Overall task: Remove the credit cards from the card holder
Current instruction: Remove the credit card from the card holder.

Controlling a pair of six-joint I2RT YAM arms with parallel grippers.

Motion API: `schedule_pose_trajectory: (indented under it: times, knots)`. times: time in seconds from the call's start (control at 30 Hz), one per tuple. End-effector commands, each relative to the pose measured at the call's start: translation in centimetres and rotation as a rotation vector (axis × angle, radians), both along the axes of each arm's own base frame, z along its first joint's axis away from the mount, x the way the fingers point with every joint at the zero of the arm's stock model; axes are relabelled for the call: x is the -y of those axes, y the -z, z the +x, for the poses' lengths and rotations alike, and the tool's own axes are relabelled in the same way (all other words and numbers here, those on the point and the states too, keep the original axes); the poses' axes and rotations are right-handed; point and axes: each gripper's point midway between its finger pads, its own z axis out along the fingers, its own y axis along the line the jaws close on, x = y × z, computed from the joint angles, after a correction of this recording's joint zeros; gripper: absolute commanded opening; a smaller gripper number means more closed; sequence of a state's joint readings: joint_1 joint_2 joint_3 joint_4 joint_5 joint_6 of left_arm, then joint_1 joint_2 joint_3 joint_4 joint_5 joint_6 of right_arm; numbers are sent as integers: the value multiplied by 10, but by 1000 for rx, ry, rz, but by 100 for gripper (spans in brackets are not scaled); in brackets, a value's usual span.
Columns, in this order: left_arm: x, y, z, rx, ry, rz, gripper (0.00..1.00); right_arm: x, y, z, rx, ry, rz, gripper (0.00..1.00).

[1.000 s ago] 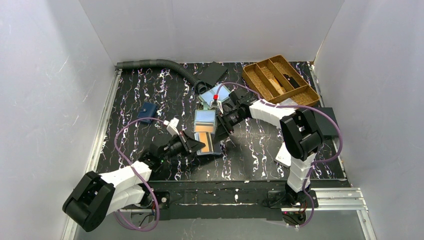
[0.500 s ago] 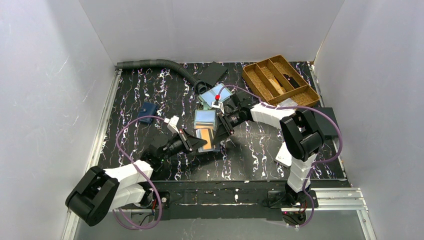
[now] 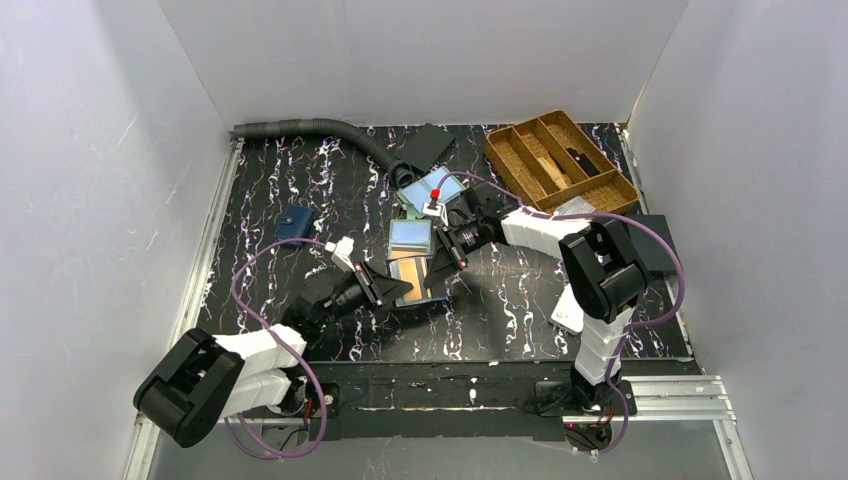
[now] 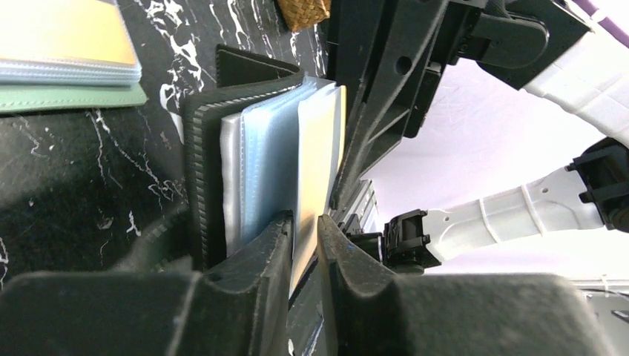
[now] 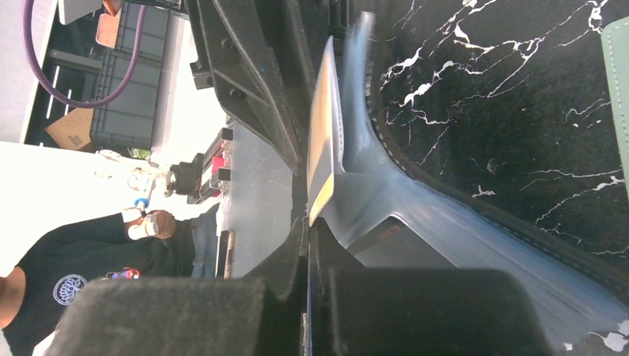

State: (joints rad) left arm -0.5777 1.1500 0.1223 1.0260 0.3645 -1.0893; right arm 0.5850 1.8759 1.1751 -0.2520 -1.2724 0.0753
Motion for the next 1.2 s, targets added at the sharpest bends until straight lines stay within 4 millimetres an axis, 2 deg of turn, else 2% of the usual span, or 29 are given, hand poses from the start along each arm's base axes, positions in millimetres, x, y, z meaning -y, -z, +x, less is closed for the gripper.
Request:
schedule_pose_trajectory:
  times: [0.0,0.4,0.43,0.53,0.9,1.07,1.17]
  knots:
    - [-5,1,1,-1,-30,-12,22,-1,-15,-5,23,-38,67,1]
    - [-14,-1,-1,14,-67,-26,17,-1,-1,-4,8,-38,37,1]
    - [-14,-1,-2,14,-70,-27,15,-1,0,-4,-1,-38,31,1]
    - [-16,0,-3,17,-71,-27,0,0,5,-4,6,-47,29,1]
    - [-28,6,-2,17,-124,-23,0,3,19,-1,7,-46,-7,1]
    - [-38,24,-4,-21,-160,5,0,4,32,1,9,-45,-41,1]
    - [-48,42,-5,-72,-204,38,0,8,47,2,31,-53,-101,1]
